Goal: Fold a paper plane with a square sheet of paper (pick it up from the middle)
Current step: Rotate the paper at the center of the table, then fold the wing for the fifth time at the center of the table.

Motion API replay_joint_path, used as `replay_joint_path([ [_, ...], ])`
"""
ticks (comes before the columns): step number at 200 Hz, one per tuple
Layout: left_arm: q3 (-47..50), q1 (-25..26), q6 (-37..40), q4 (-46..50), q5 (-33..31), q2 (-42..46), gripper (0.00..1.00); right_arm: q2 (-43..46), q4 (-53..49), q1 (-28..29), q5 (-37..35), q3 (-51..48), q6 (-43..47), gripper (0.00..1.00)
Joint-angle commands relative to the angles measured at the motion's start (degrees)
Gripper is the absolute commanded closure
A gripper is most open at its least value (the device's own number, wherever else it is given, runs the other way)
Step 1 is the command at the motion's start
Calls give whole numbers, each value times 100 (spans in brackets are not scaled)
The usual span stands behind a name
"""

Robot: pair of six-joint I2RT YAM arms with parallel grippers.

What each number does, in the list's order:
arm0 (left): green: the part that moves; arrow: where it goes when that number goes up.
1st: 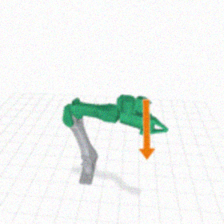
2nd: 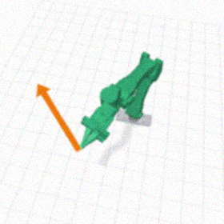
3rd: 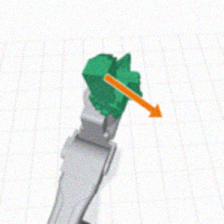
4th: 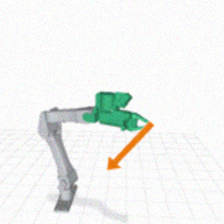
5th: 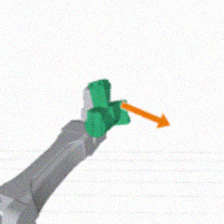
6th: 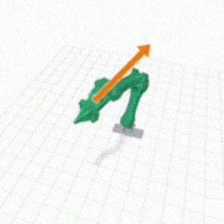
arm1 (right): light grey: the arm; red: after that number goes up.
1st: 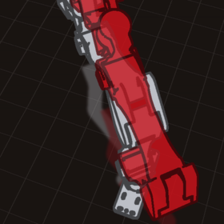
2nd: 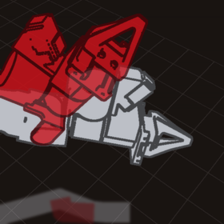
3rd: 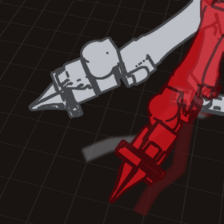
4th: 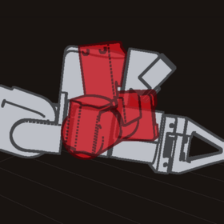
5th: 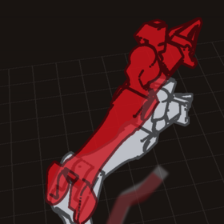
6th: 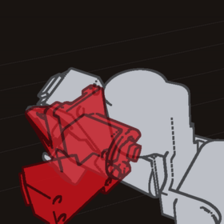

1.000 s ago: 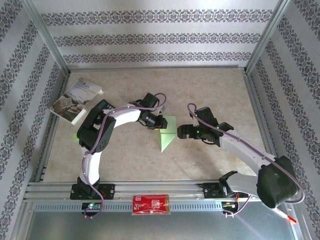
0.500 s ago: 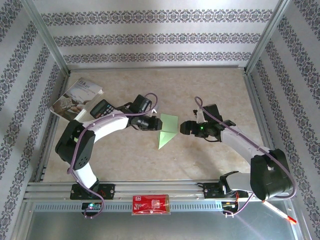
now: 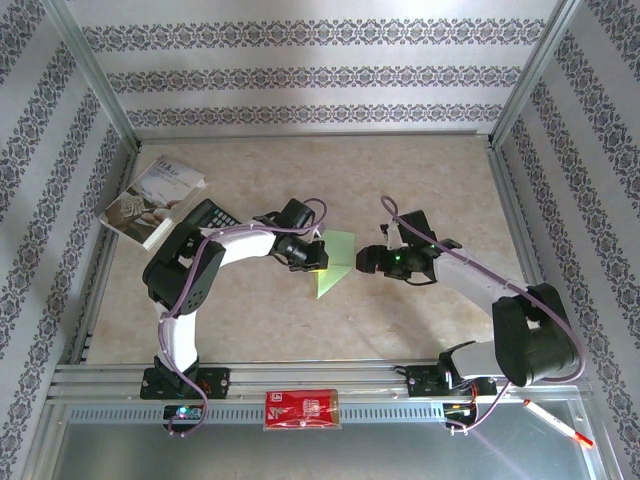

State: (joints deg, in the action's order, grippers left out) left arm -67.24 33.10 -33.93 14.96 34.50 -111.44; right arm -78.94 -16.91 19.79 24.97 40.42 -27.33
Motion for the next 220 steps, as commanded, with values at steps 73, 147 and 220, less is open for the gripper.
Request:
replay_joint_path([
  [73,721,-157,-82,-616,565,-196,95,-1214,1282,272,799,364,-890,38],
  [147,885,-220,20,-600,575,-116,95,-1746,2022,241,1080,185,-1174,50],
  [220,846,-243,158,-723,578,76,91,-1381,2015,248,597,-28,-1581,74],
])
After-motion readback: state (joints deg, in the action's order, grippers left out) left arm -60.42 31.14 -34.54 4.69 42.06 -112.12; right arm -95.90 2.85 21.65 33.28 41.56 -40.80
